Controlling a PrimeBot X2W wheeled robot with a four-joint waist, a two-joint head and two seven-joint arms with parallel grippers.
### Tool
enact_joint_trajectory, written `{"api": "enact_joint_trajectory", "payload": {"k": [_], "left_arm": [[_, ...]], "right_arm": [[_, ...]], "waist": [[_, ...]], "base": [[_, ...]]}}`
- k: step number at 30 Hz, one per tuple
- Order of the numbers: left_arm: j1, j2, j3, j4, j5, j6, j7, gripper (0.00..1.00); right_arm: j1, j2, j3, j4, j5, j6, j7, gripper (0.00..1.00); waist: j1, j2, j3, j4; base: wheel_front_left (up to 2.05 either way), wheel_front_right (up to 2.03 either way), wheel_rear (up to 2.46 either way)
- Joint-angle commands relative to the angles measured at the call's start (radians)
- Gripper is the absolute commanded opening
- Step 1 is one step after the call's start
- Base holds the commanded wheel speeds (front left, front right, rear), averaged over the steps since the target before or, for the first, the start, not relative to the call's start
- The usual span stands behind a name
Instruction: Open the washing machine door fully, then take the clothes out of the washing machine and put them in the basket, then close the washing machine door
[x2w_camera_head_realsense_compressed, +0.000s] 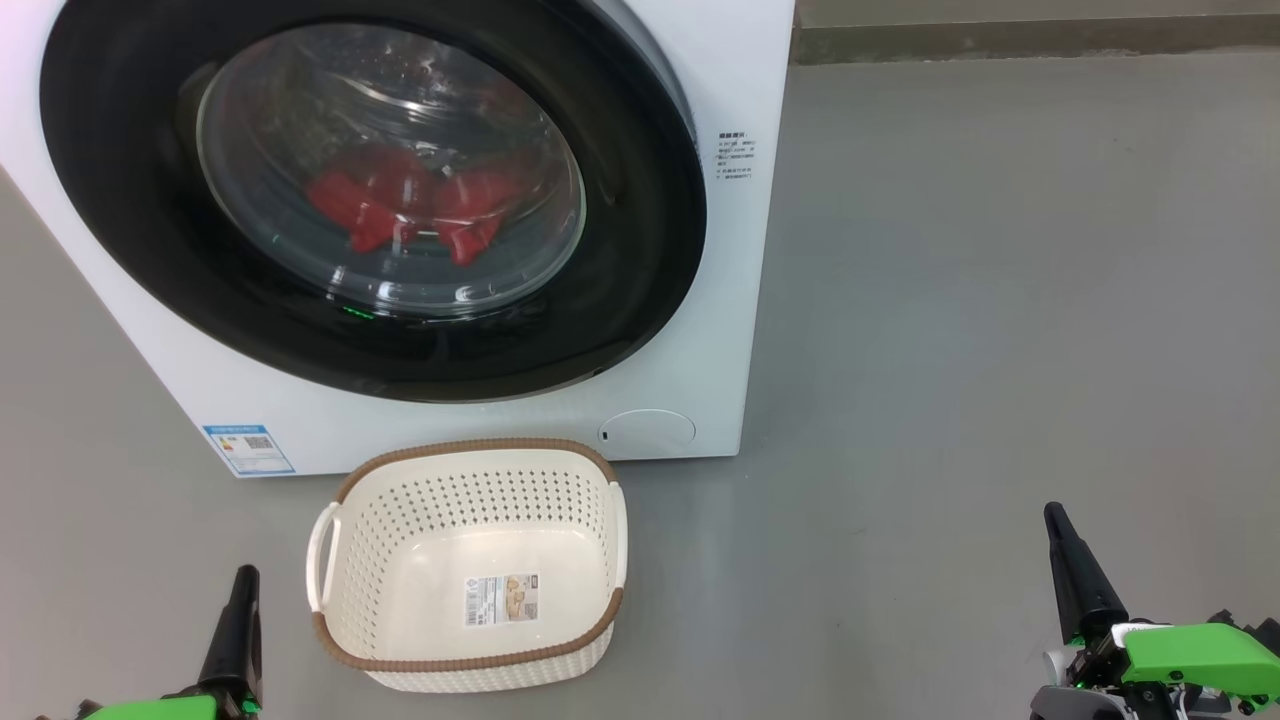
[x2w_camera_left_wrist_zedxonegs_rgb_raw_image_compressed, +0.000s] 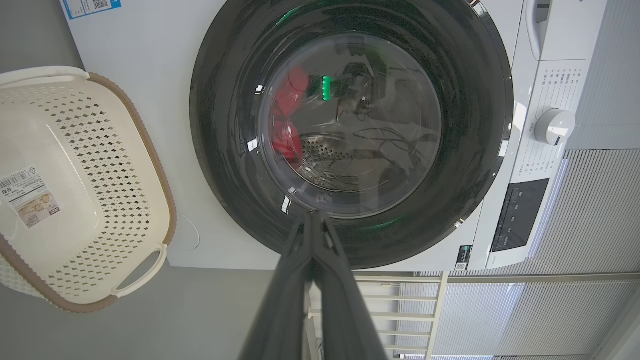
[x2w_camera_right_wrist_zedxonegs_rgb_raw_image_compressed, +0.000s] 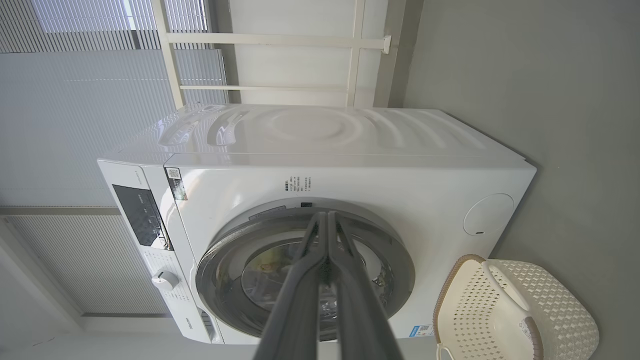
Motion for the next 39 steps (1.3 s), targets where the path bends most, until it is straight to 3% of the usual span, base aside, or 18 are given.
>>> {"api": "enact_joint_trajectory", "payload": {"k": [1,12,13,14,15,16,17,18,24,28,39], "left_arm": [[-0.039,0.016,0.032,-0.026,0.003,-0.003,0.003,0.0],[-0.039,0.016,0.032,-0.026,0.003,-0.003,0.003,0.0],[0.0,0.0,0.0,0.0,0.0,0.0,0.0,1.0],[0.001,-0.001,-0.001,0.005,0.0,0.0,0.0,1.0],[0.006,-0.005,-0.002,0.016,0.0,0.0,-0.001,0.0],[0.015,-0.01,-0.004,0.027,0.0,0.0,-0.001,1.0],[0.025,-0.014,-0.005,0.038,0.0,0.0,-0.001,0.0],[0.028,-0.016,-0.006,0.041,0.002,0.0,-0.003,1.0],[0.03,-0.01,-0.015,0.03,0.027,0.0,-0.021,1.0],[0.033,-0.008,-0.019,0.02,0.054,0.0,-0.032,1.0],[0.038,-0.004,-0.016,0.002,0.198,0.0,-0.065,1.0]], "right_arm": [[-0.02,-0.003,0.023,-0.03,0.004,0.002,0.007,0.0],[-0.02,-0.003,0.023,-0.03,0.004,0.002,0.007,0.0],[0.0,0.0,0.0,0.0,0.0,0.0,0.0,1.0],[0.001,0.0,0.0,0.006,0.0,0.0,-0.001,1.0],[0.006,0.002,0.0,0.017,0.0,0.0,-0.002,0.0],[0.012,0.004,0.0,0.032,0.0,0.0,-0.002,1.0],[0.019,0.006,0.0,0.044,0.0,0.0,-0.002,0.0],[0.022,0.008,0.001,0.047,-0.001,0.0,-0.003,1.0],[0.022,0.003,0.012,0.043,-0.021,0.0,-0.021,1.0],[0.022,-0.003,0.02,0.04,-0.046,0.0,-0.033,1.0],[0.017,-0.025,0.059,0.04,-0.16,0.0,-0.065,1.0]], "waist": [[0.0,0.0,0.0,0.0],[0.0,0.0,0.0,0.0],[0.0,0.0,0.0,0.0],[0.0,0.0,0.0,0.0],[0.0,0.0,0.0,0.0],[0.0,0.0,0.0,0.0],[0.0,0.0,0.0,0.0],[0.0,0.0,0.001,0.0],[0.0022,0.0,-0.001,0.002],[0.0002,0.0,0.001,0.004],[0.0,0.0,0.001,0.008]], "base": [[0.0,0.0,0.0],[0.0,0.0,0.0],[0.0,0.0,0.0],[0.0,0.0,0.0],[0.0,0.0,0.0],[0.0,0.0,0.0],[0.0,0.0,0.0],[0.0,0.0,0.0],[0.0,0.0,0.0],[0.0,0.0,0.0],[0.0,0.0,0.0]]}}
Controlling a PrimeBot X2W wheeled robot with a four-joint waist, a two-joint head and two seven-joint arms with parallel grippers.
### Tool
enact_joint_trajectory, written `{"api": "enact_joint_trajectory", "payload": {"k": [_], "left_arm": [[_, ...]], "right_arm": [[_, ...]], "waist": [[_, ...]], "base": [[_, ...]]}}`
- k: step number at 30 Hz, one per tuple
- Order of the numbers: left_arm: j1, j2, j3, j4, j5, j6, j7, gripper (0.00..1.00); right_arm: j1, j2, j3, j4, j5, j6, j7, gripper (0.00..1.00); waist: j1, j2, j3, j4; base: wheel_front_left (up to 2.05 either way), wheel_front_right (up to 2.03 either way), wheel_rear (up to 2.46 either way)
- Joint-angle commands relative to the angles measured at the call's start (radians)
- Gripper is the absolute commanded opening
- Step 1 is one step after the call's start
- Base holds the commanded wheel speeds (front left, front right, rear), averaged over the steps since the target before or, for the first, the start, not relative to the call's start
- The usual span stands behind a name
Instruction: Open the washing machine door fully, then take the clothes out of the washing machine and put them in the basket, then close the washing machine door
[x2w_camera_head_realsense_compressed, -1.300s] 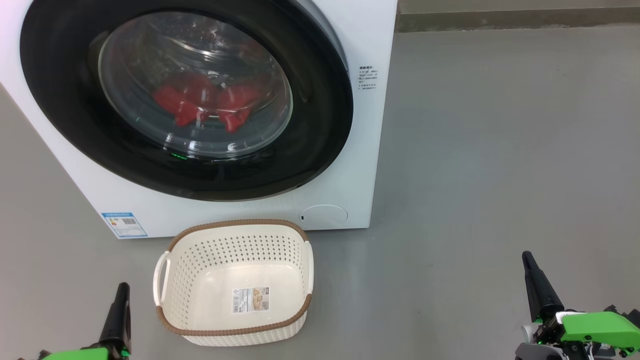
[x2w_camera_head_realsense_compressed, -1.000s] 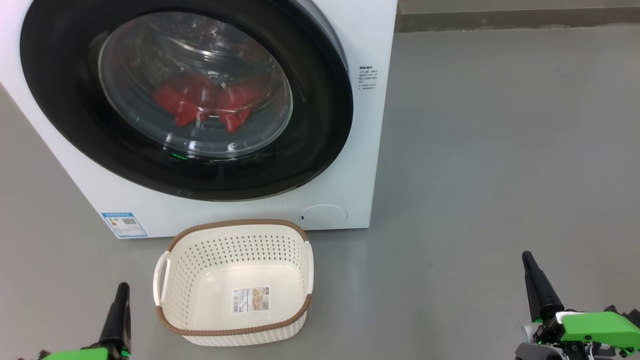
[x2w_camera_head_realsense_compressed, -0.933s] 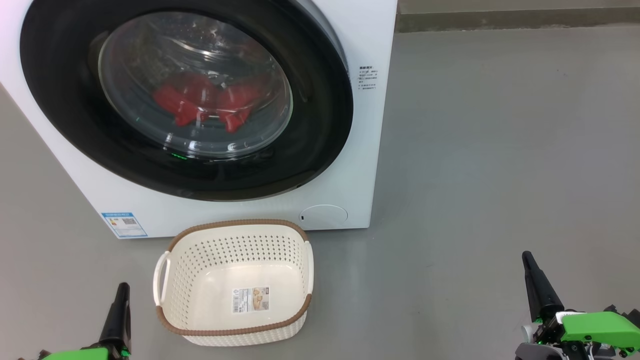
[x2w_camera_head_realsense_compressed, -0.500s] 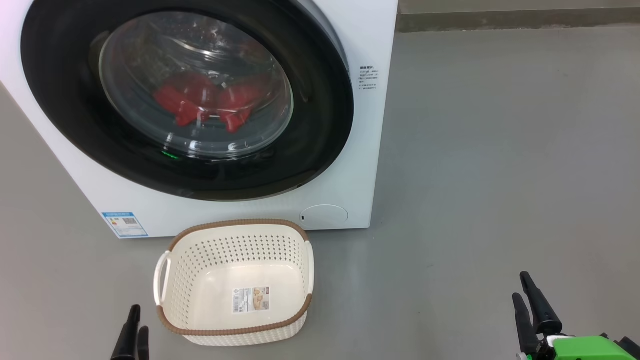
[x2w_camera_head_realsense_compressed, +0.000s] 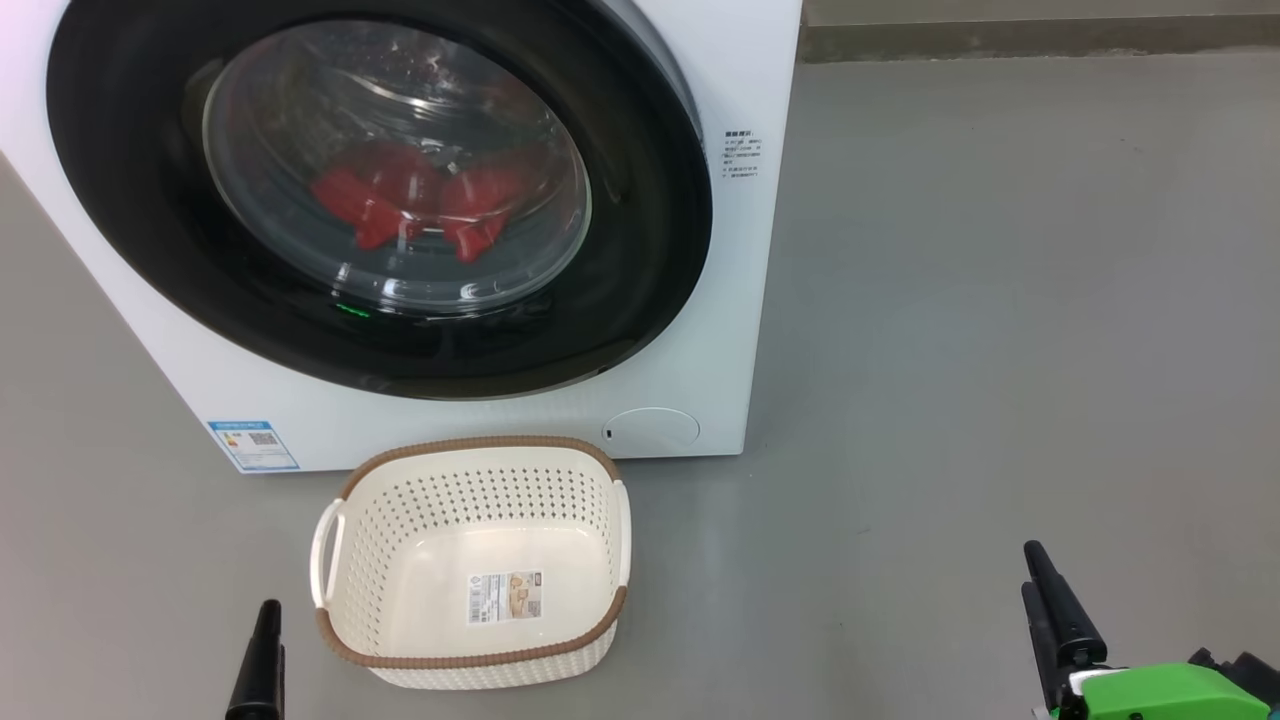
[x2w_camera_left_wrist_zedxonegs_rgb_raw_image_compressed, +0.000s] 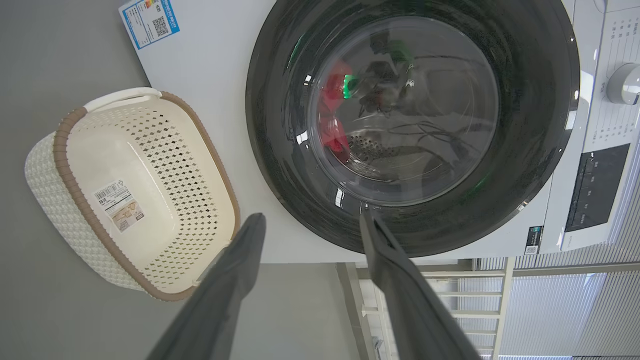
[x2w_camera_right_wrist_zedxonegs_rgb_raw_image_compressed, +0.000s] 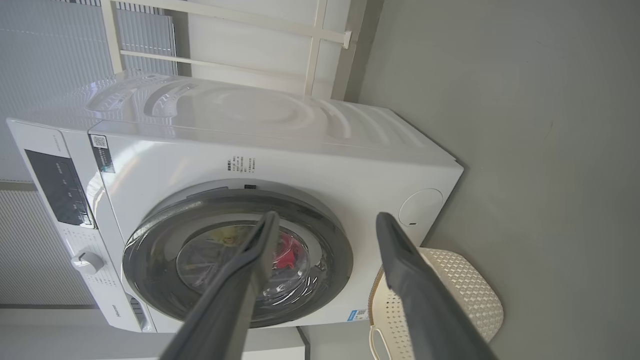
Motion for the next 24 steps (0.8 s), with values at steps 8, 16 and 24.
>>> {"api": "enact_joint_trajectory", "payload": {"k": [8,16,24], "left_arm": [[-0.012,0.018,0.002,-0.045,0.163,0.0,-0.035,1.0],[-0.003,0.019,-0.019,-0.053,0.308,0.008,-0.058,1.0],[0.002,0.024,-0.041,-0.056,0.418,0.025,-0.079,1.0]], "right_arm": [[-0.034,-0.036,0.042,-0.019,-0.144,0.0,-0.033,1.0],[-0.035,-0.049,0.059,-0.014,-0.273,0.0,-0.056,1.0],[-0.039,-0.059,0.079,-0.009,-0.381,0.001,-0.076,1.0]], "waist": [[-0.0002,0.0,0.0,0.004],[-0.0002,0.0,0.0,0.005],[-0.0002,0.0,0.001,0.006]], "base": [[0.0,0.0,0.0],[0.0,0.0,0.0],[0.0,0.0,0.0]]}}
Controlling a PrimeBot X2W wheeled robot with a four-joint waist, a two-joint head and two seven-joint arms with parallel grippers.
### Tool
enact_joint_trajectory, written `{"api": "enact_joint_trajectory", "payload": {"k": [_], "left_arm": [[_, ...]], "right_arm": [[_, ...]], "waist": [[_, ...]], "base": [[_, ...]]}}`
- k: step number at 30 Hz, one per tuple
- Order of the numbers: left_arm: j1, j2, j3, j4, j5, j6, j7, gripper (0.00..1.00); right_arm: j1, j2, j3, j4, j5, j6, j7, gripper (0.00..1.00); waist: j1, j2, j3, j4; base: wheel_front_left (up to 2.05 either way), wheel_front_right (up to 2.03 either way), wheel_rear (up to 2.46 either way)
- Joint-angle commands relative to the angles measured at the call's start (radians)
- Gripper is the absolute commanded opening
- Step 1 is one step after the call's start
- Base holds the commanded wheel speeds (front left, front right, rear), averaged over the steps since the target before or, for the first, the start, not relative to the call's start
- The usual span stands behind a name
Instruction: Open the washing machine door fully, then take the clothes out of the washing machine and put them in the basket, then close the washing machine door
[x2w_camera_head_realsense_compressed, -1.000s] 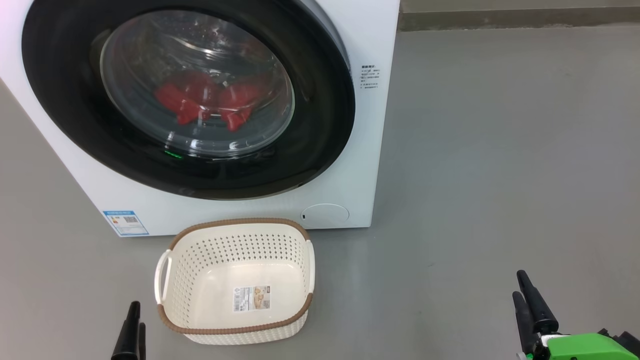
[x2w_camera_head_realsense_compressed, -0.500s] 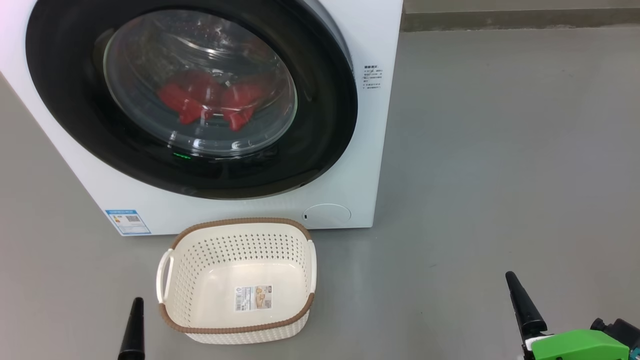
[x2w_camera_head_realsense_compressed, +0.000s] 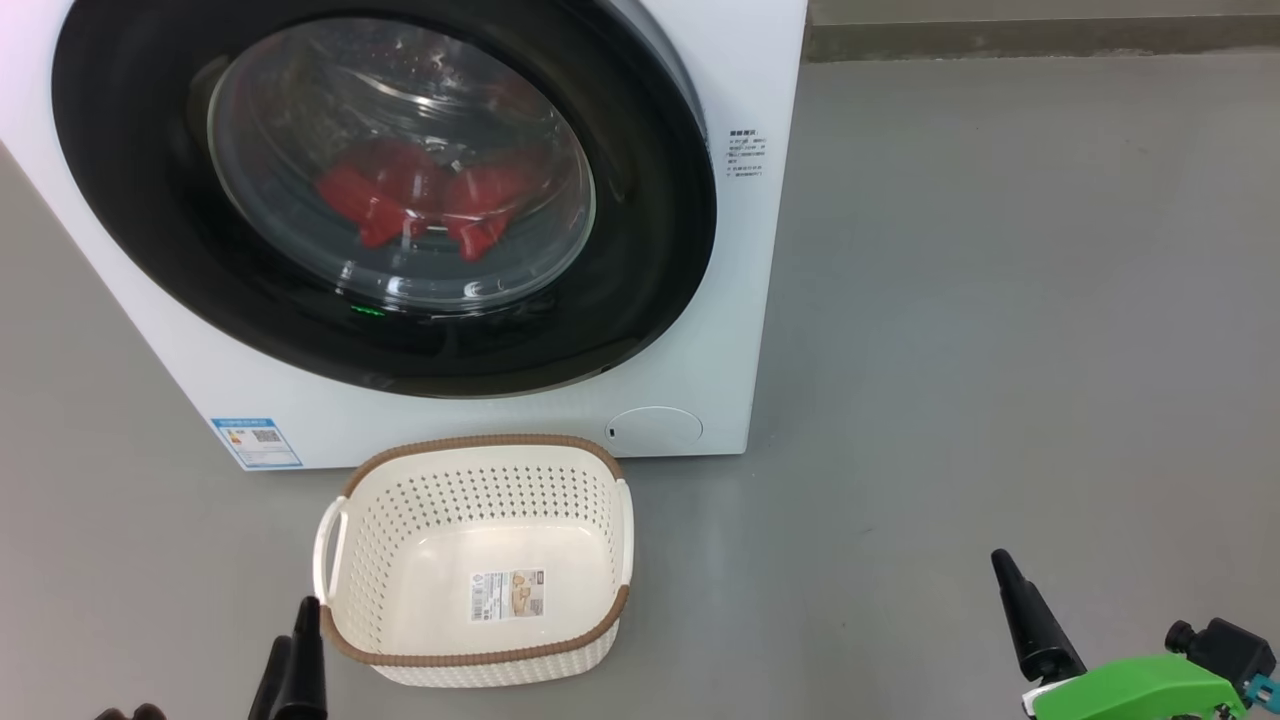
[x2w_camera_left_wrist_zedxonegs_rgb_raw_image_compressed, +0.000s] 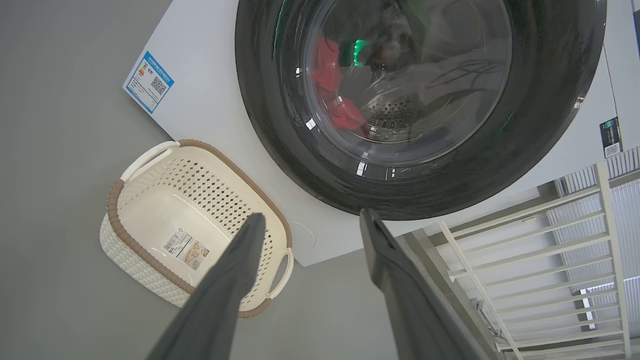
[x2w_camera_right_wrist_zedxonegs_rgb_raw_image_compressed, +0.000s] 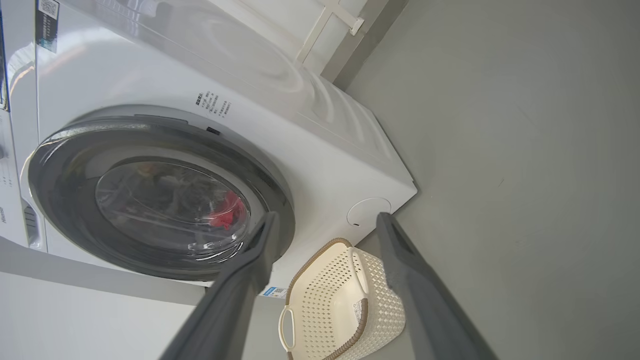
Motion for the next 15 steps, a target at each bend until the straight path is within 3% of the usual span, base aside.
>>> {"api": "enact_joint_trajectory", "payload": {"k": [1,15], "left_arm": [[-0.007,0.019,0.007,-0.032,0.035,0.007,-0.014,1.0],[0.001,0.038,-0.03,-0.051,0.212,0.036,-0.056,1.0]], "right_arm": [[-0.038,-0.016,0.014,-0.02,-0.033,0.001,-0.01,1.0],[-0.043,-0.032,0.041,-0.014,-0.195,0.001,-0.051,1.0]], "waist": [[-0.0001,0.0,0.0,0.0],[-0.0001,0.0,0.002,0.004]], "base": [[0.0,0.0,0.0],[0.0,0.0,0.0]]}}
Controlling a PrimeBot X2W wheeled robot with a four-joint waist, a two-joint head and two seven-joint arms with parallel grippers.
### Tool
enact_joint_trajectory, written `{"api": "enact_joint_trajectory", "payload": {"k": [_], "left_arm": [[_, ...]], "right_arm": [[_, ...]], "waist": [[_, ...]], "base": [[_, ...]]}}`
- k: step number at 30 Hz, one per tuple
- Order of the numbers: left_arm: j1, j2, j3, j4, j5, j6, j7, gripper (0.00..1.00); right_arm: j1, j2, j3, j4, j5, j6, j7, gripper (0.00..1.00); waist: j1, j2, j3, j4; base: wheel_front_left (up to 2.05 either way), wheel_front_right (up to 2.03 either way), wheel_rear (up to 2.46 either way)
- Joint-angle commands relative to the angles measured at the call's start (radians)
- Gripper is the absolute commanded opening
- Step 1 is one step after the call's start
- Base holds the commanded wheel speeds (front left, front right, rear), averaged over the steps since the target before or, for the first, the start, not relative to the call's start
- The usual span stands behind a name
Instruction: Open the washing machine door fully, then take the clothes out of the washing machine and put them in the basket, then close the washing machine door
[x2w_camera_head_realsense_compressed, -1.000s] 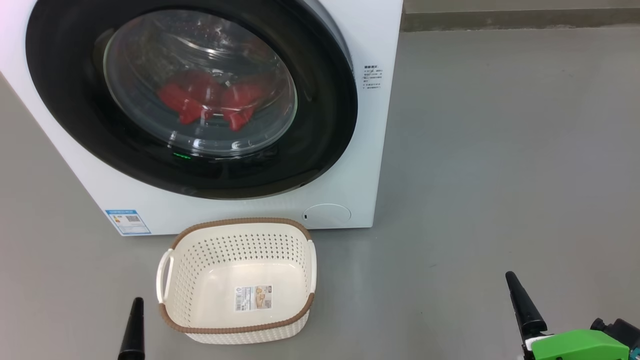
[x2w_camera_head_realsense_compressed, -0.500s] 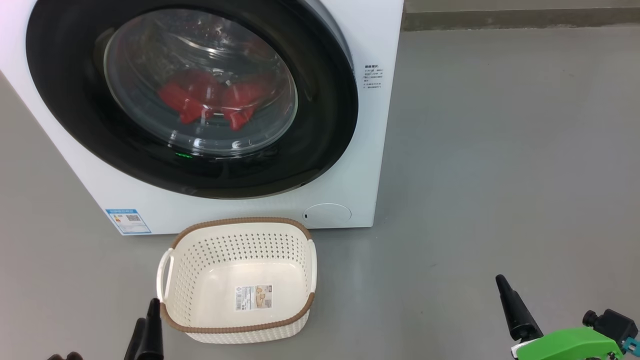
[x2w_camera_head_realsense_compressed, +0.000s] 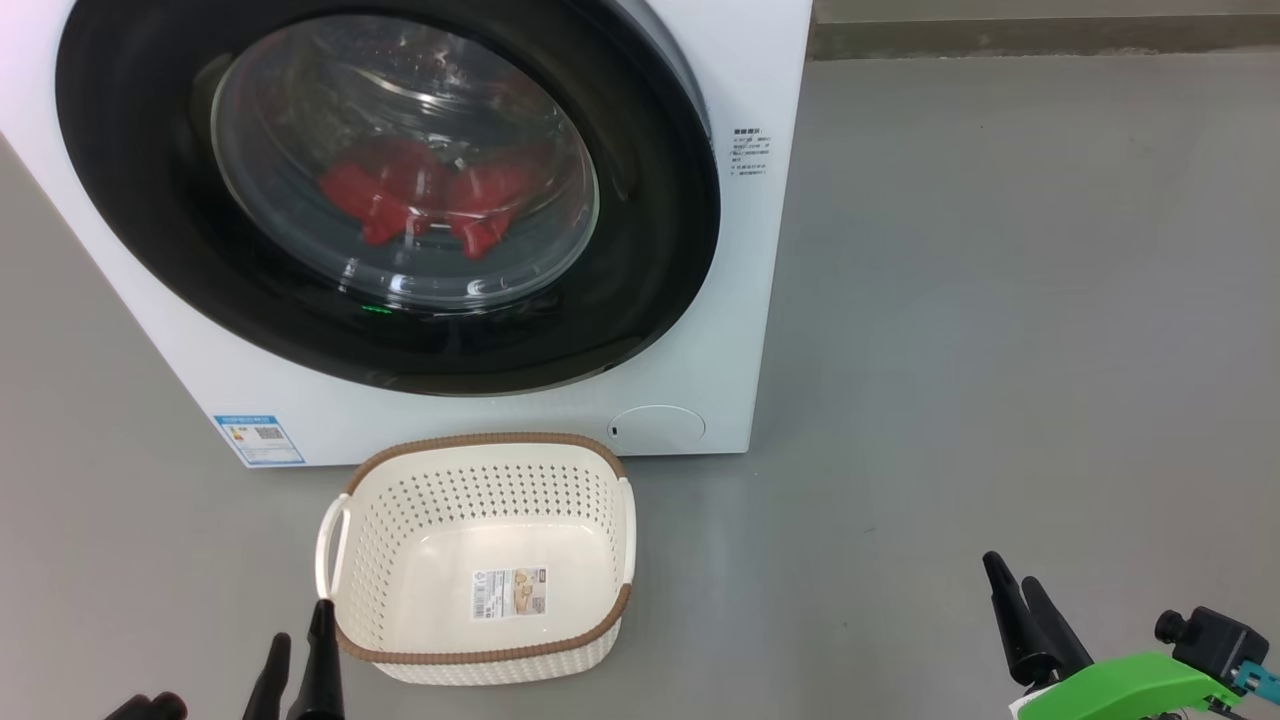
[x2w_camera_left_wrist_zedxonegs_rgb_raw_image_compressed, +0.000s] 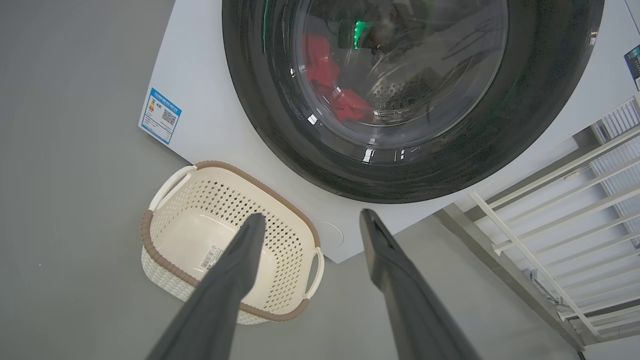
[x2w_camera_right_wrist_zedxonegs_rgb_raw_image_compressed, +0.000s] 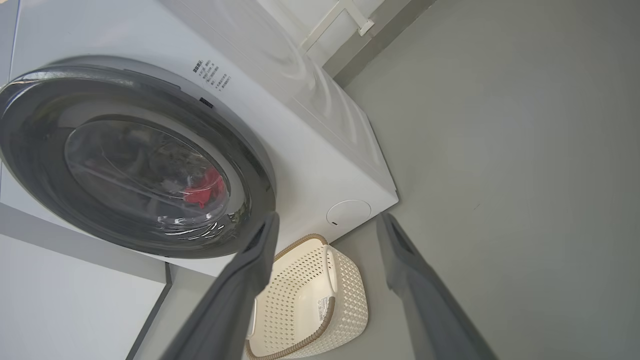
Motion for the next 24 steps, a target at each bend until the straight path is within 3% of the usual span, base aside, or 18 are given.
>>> {"api": "enact_joint_trajectory", "payload": {"k": [1,24], "left_arm": [[-0.014,0.021,0.01,-0.032,0.036,0.012,-0.015,1.0],[0.004,0.046,-0.037,-0.062,0.326,0.045,-0.086,1.0]], "right_arm": [[-0.041,-0.018,0.019,-0.021,-0.032,0.001,-0.014,1.0],[-0.038,-0.05,0.06,-0.019,-0.312,0.001,-0.084,1.0]], "waist": [[-0.0001,0.0,0.0,0.0],[-0.0001,0.0,-0.002,0.006]], "base": [[0.0,0.0,0.0],[0.0,0.0,0.0]]}}
